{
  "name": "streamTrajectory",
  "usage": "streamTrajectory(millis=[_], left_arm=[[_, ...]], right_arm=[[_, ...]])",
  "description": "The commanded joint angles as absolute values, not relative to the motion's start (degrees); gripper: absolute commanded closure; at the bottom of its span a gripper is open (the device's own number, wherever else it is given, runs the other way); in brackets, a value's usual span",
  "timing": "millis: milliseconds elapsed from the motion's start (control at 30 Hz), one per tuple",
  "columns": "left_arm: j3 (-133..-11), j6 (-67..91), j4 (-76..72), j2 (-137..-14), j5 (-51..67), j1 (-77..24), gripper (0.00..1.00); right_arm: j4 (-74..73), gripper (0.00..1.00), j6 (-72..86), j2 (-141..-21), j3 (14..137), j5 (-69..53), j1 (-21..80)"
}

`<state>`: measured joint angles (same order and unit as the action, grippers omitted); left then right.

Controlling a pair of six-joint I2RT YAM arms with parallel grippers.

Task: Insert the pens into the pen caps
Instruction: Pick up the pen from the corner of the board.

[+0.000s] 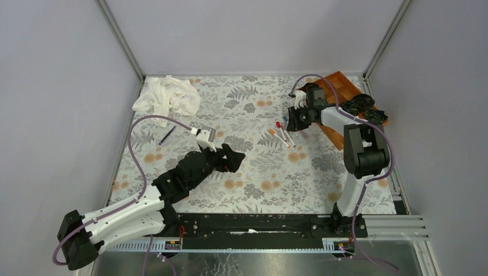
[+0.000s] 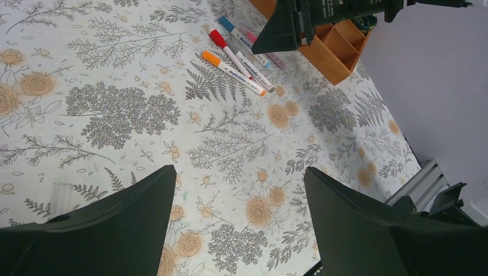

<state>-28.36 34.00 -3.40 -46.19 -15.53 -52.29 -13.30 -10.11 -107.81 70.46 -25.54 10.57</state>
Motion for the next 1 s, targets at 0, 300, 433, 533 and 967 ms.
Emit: streamTrajectory(millis=[0, 300, 433, 533, 967], left_arm=[[-27.31, 34.43, -2.45, -44.49, -17.18, -51.77, 0.11], [-29.97, 33.79, -0.44, -46.99, -15.75, -50.28, 0.05], [-33.63, 33.22, 4.25, -51.32, -12.02, -45.50, 0.01], [-37.34, 33.07, 10.99, -55.82, -9.64, -40.21, 0.01], [-51.40, 7.20, 24.53, -73.38, -18.24, -28.34, 0.08]], right_arm=[[-15.81, 0.68, -10.64, -109.16, 72.84, -25.46, 10.46], [-16.64, 0.58, -12.18, -98.80, 70.62, -33.01, 9.84], [-20.95, 0.47, -14.70, -91.28, 69.37, -45.81, 8.72], [-22.68, 0.41, -16.28, -84.89, 66.29, -55.43, 8.61], [-12.41, 0.29, -15.62, -72.90, 52.95, -67.72, 8.07]])
